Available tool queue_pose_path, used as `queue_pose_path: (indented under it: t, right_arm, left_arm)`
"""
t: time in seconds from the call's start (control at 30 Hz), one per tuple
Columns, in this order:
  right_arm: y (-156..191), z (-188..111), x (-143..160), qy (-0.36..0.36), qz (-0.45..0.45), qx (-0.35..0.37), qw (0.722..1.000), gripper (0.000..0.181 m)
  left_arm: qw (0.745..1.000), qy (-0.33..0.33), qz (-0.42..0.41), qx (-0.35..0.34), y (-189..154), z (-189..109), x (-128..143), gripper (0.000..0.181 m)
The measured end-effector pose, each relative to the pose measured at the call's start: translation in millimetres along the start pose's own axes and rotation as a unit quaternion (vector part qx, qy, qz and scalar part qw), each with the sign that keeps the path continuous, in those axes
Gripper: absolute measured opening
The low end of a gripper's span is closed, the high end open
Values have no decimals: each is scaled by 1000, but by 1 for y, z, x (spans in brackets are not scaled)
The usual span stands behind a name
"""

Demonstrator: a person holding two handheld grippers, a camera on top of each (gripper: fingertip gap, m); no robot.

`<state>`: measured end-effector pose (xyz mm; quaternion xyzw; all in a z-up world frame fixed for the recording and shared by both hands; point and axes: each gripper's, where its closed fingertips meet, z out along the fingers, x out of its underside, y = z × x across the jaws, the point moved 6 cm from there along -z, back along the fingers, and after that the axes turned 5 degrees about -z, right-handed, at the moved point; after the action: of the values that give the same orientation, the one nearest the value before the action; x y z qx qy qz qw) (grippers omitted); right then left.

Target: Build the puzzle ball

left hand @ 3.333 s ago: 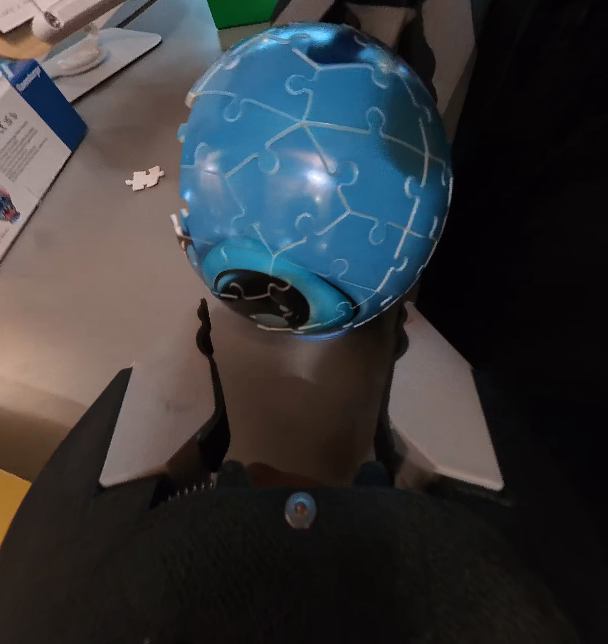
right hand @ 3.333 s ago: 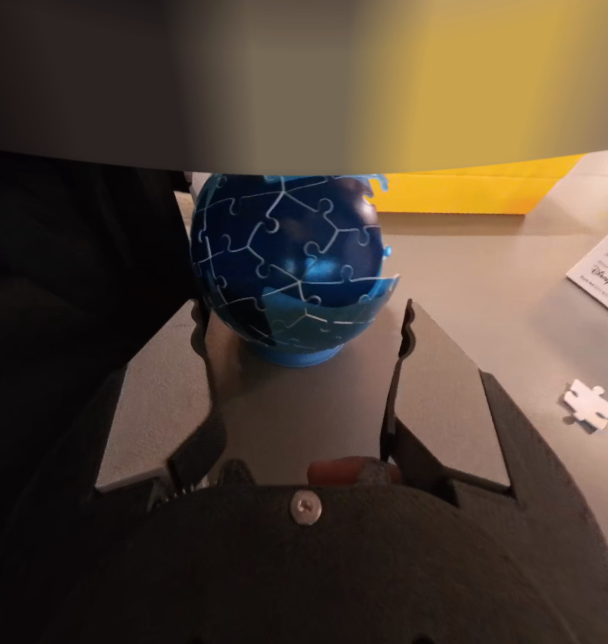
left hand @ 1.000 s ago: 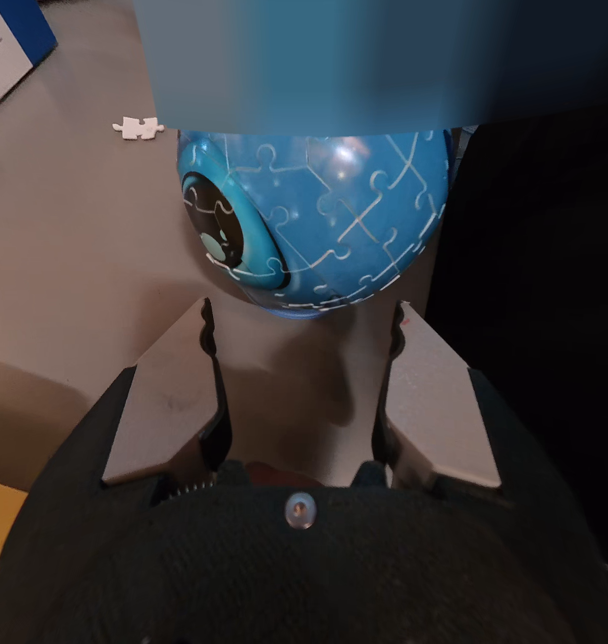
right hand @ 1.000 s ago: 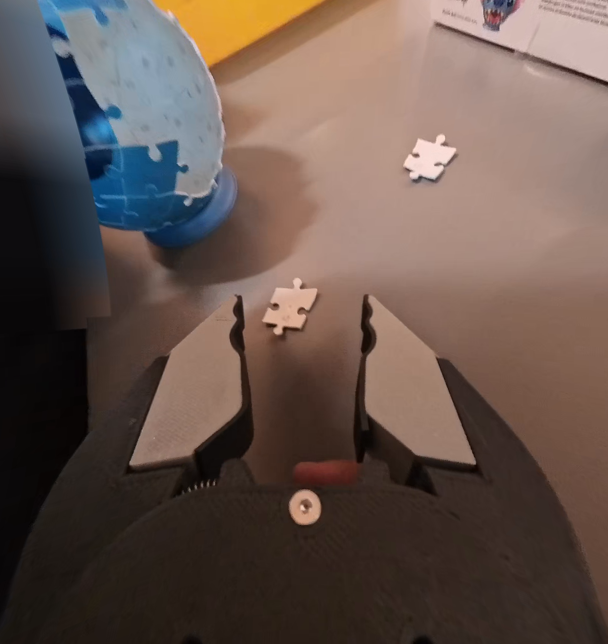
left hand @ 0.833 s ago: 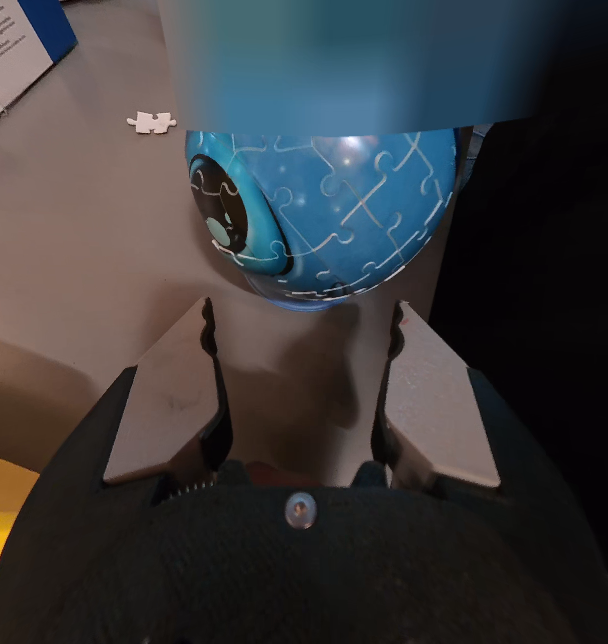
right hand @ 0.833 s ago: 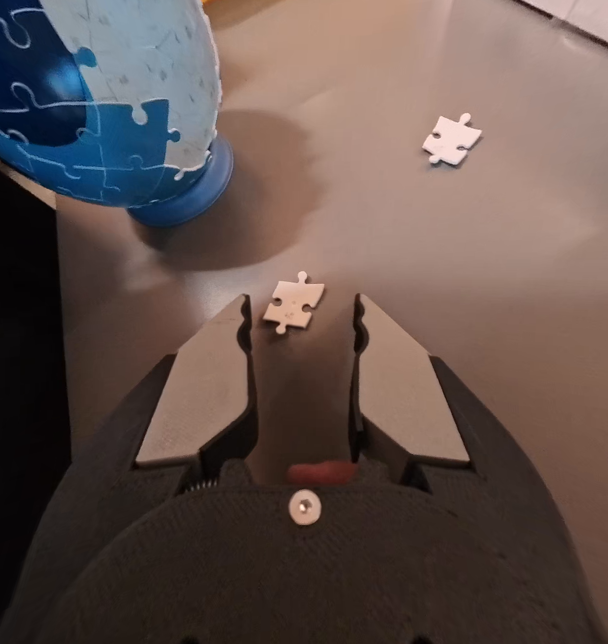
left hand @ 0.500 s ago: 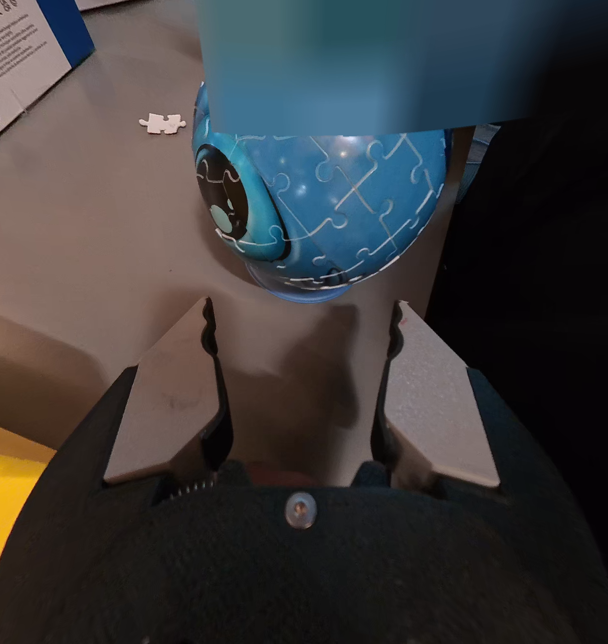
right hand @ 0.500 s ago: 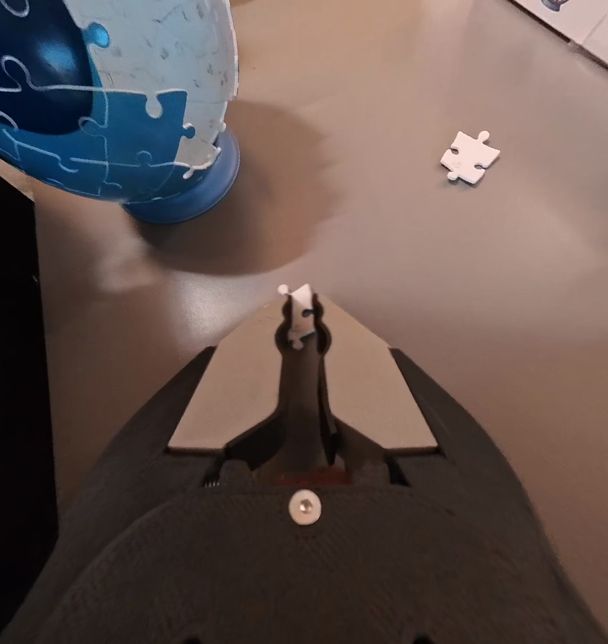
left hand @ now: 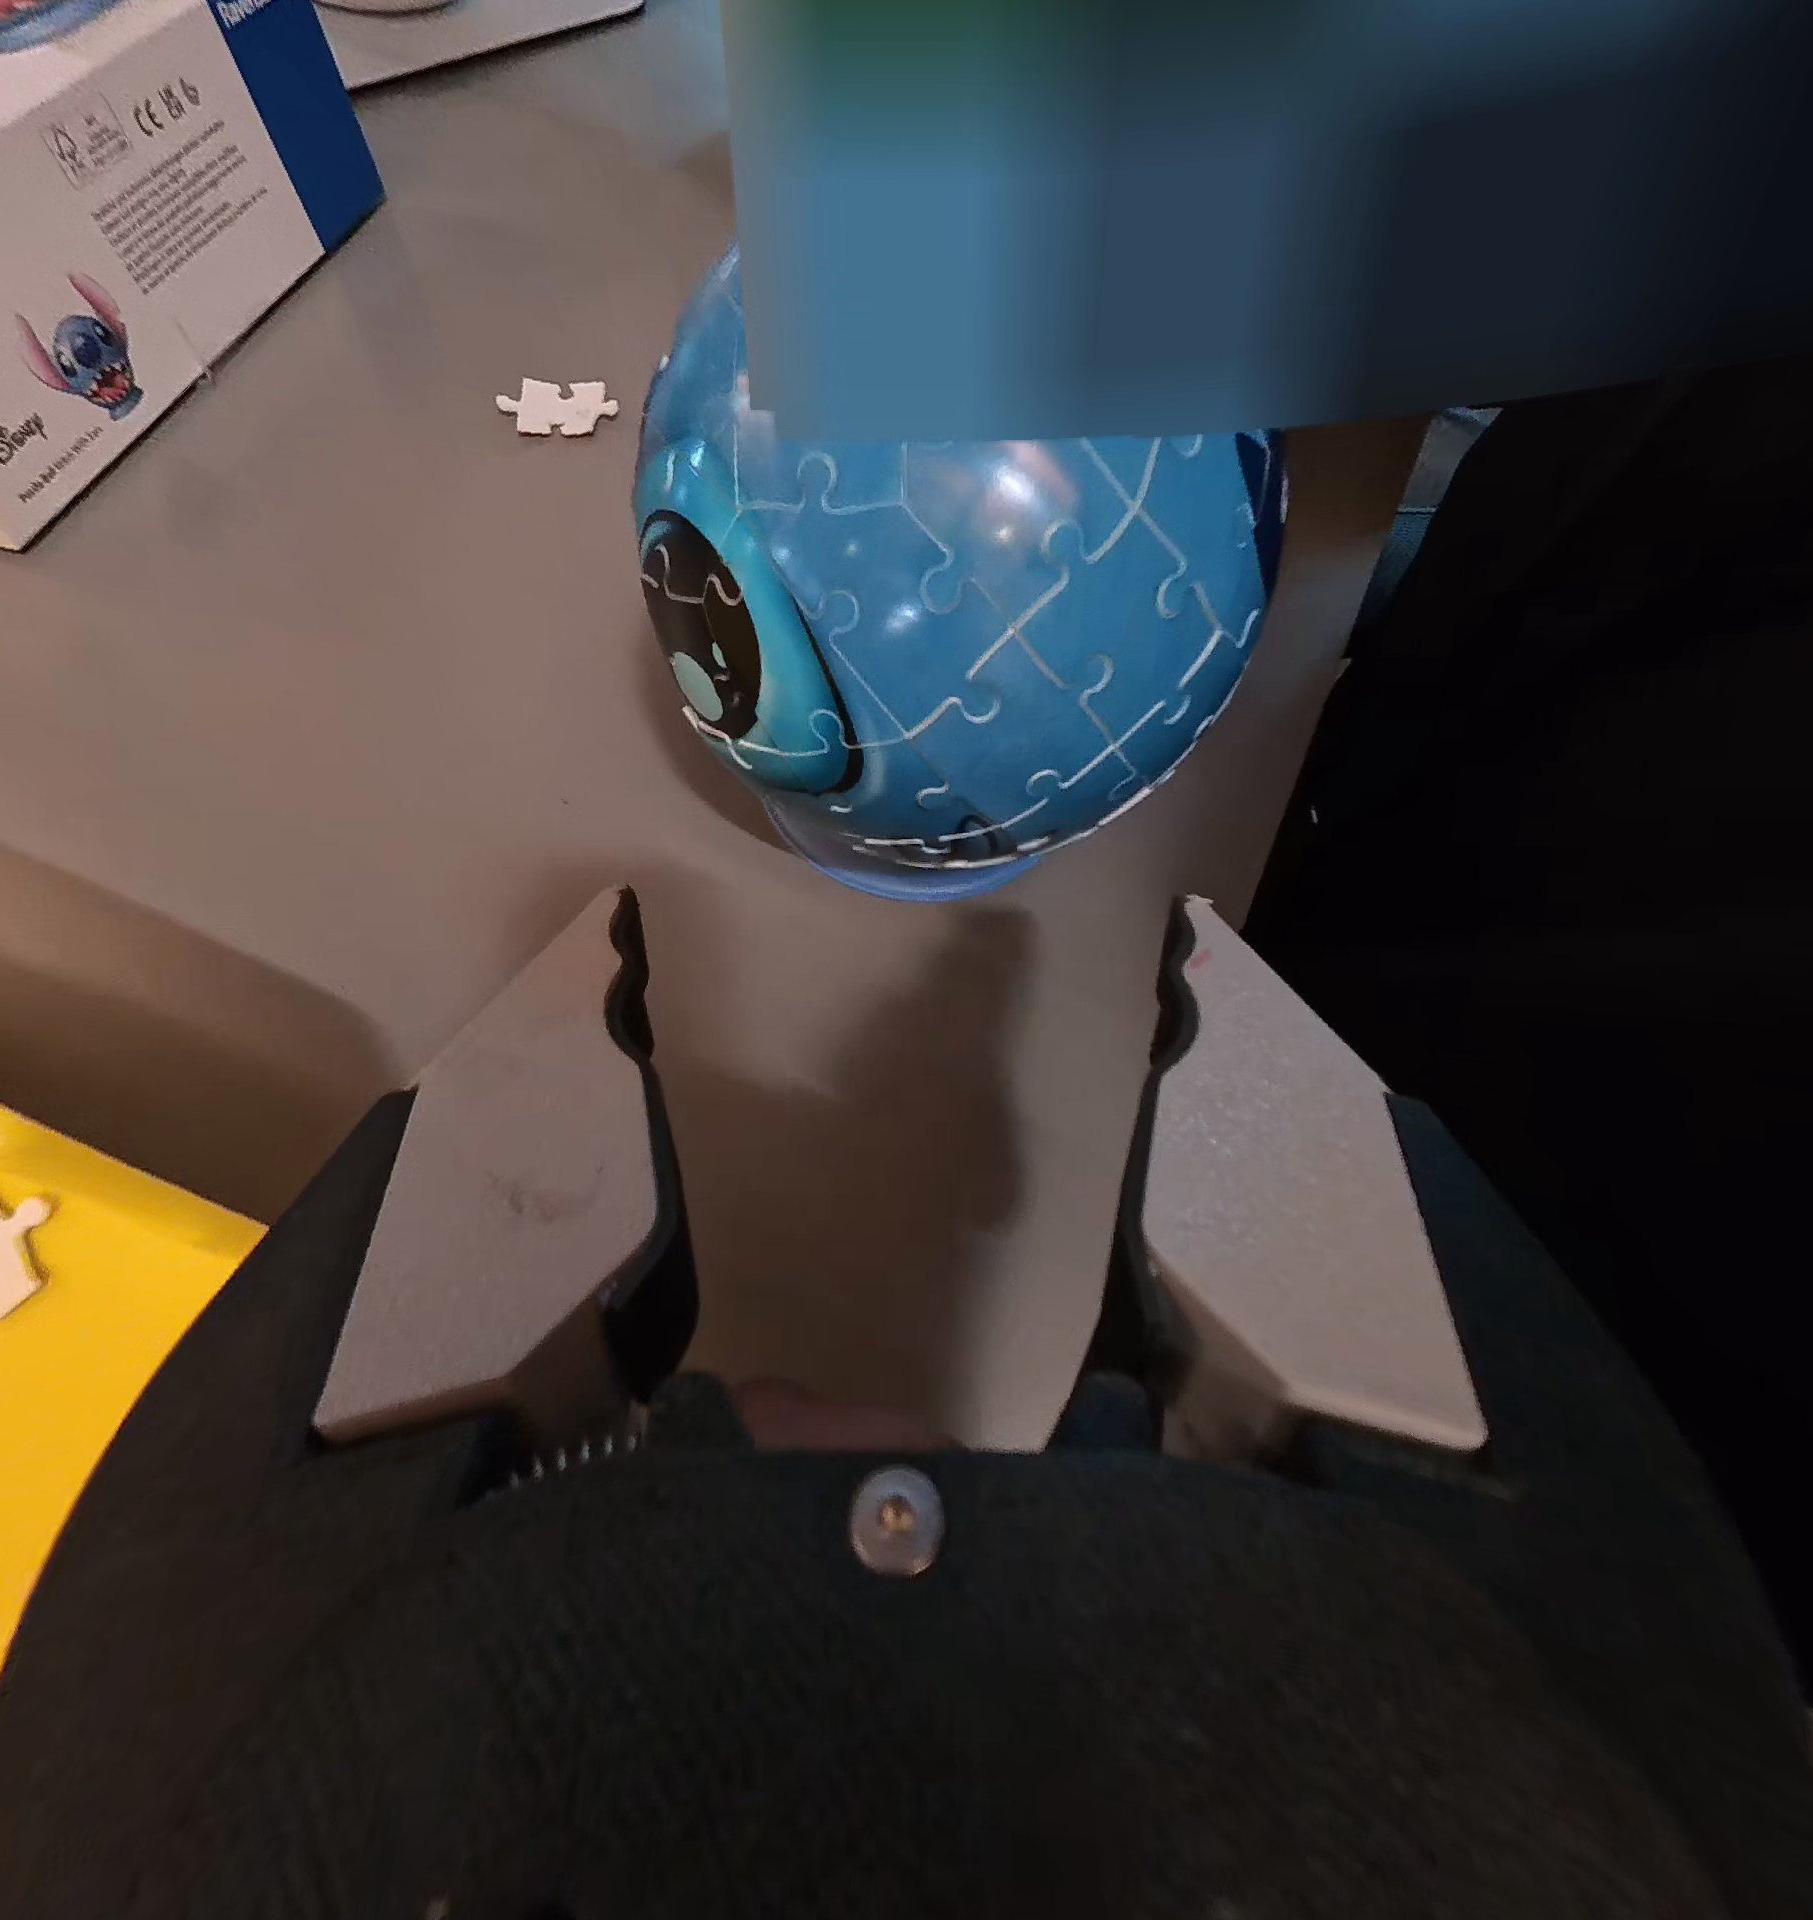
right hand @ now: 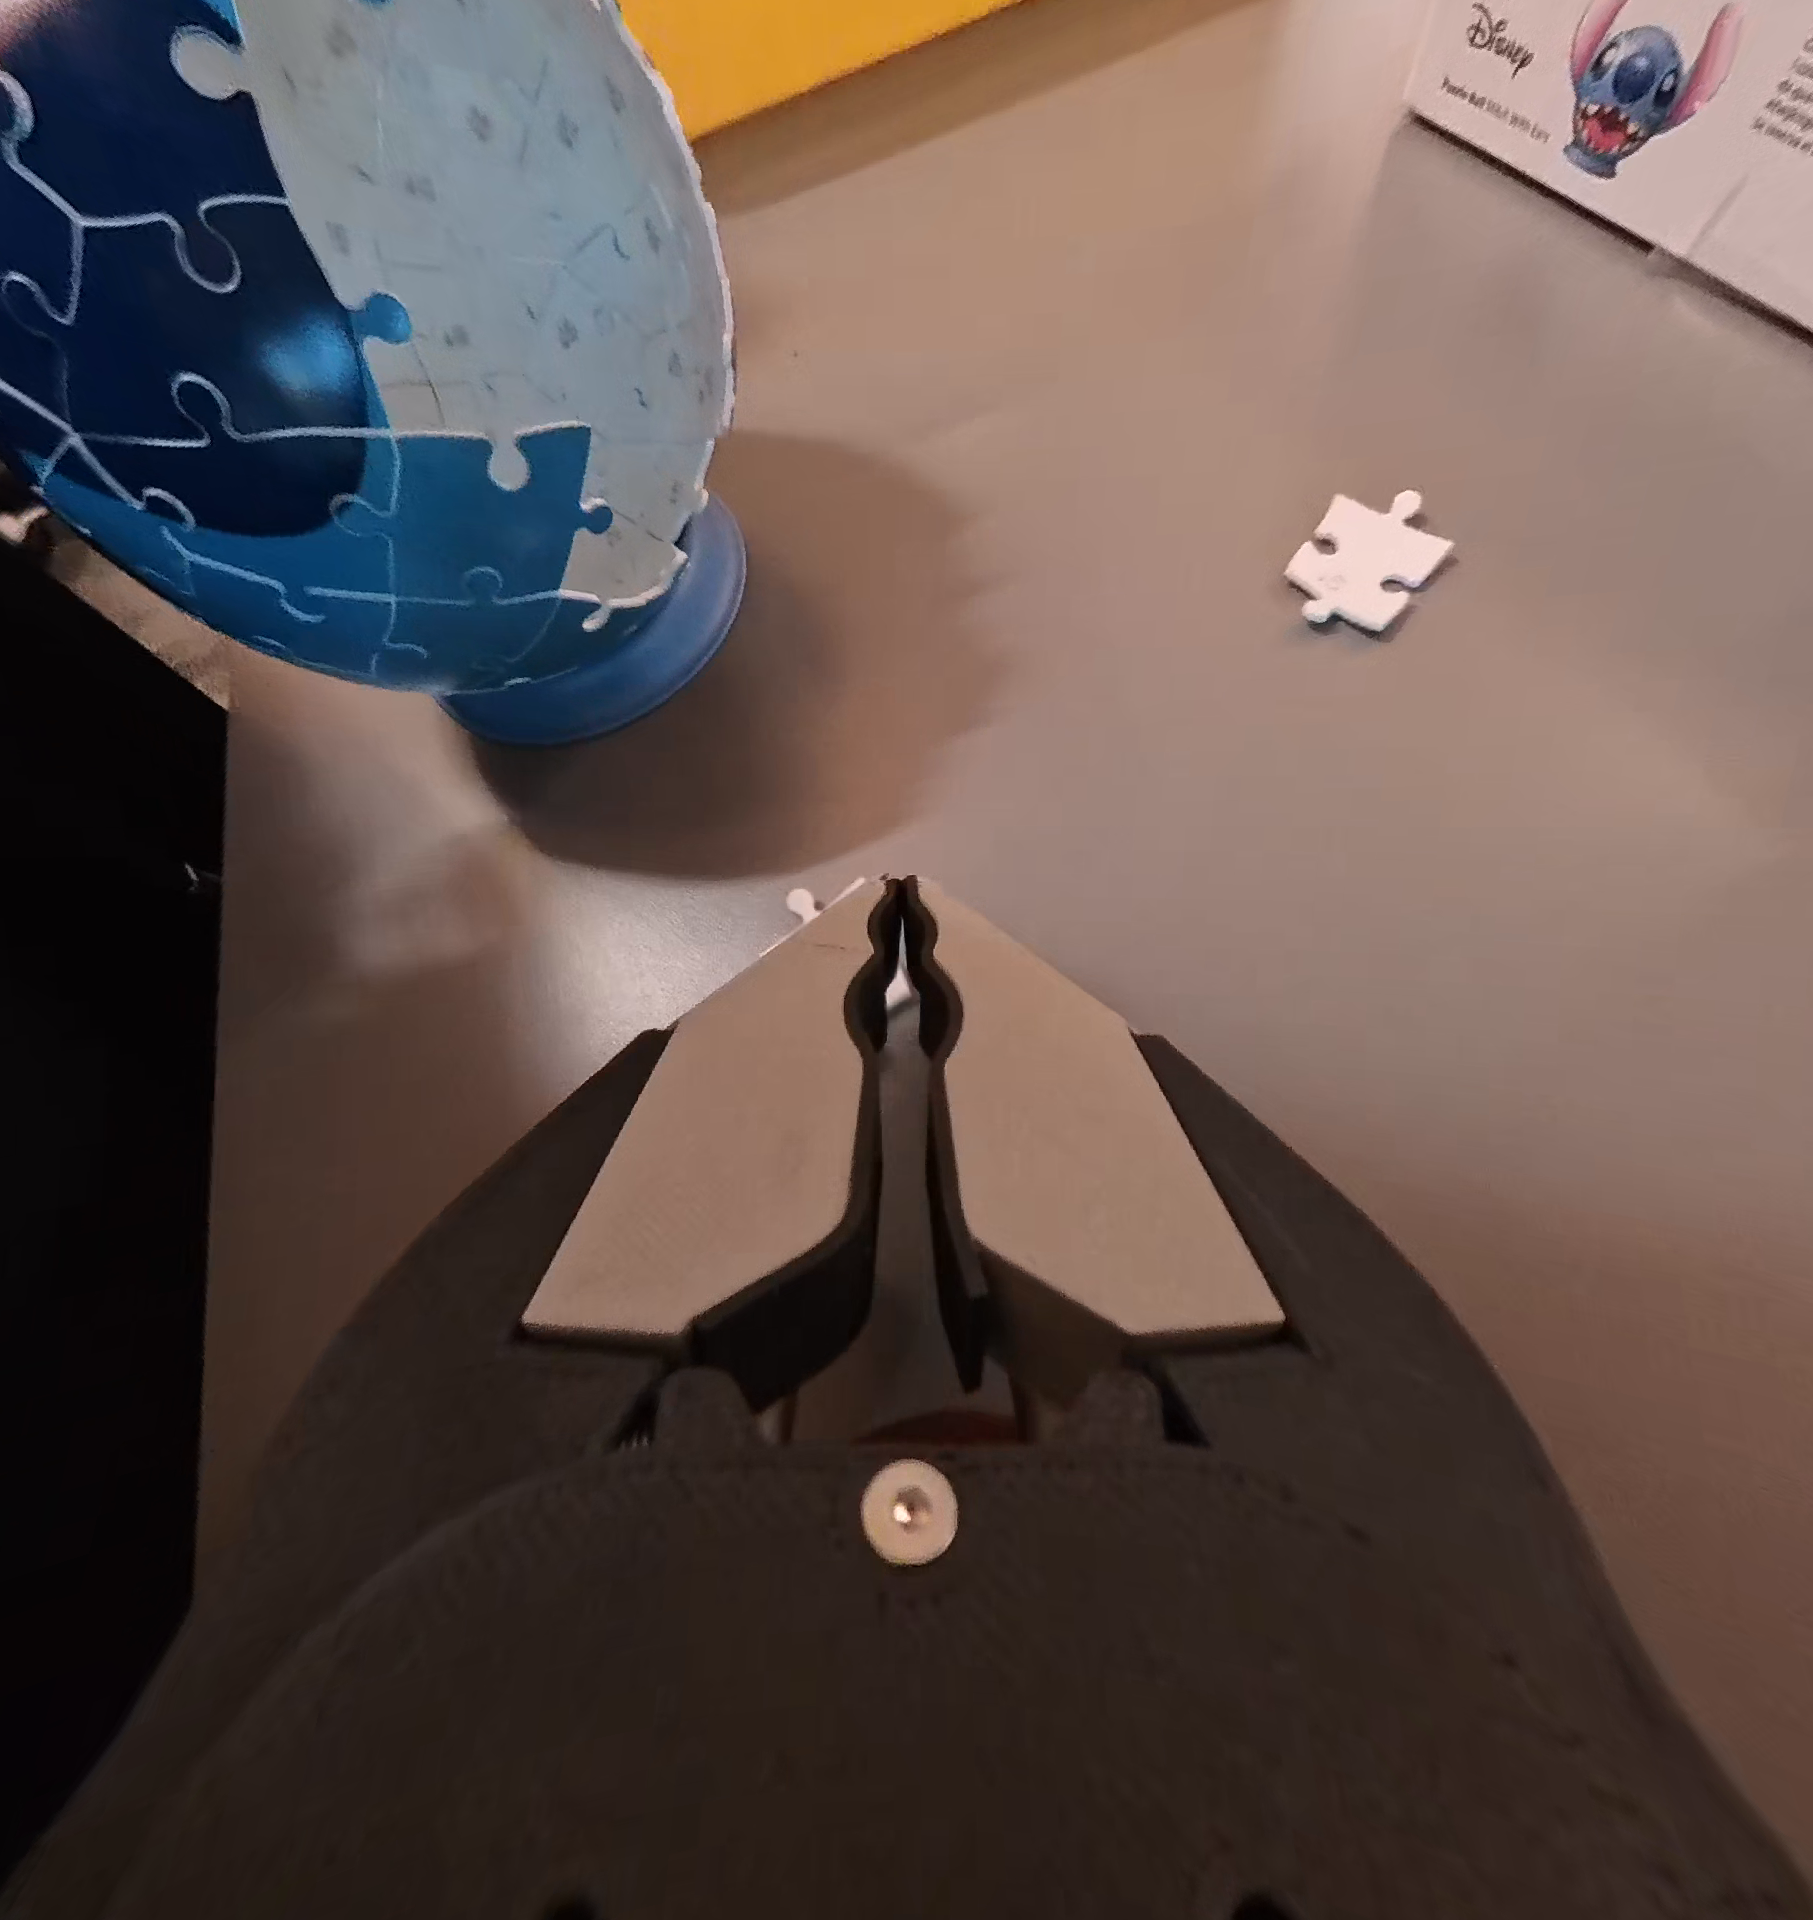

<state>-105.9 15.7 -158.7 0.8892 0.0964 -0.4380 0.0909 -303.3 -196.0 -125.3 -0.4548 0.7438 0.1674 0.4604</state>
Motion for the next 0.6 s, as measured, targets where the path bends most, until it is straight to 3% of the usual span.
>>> queue_pose_path:
  t: [0.1, 0.17, 0.23, 0.4, 0.6]
  right_arm:
    - [0, -8, 4, 2, -17, -19, 1000, 0]
    - [5, -11, 6, 0, -38, -46, 998, 38]
    - [7, -9, 11, 16, -60, -53, 997, 45]
    - [9, 3, 13, 53, -142, -44, 988, 42]
    - [15, 3, 14, 40, -230, -126, 964, 37]
  left_arm:
    - [1000, 3, -3, -1, 1, 2, -1, 97]
    - [1000, 5, -3, 0, 1, 4, 0, 96]
    - [1000, 4, -3, 1, 0, 6, 0, 96]
    - [1000, 0, -6, -1, -4, 7, 3, 96]
    - [1000, -6, -7, -16, -13, -2, 7, 95]
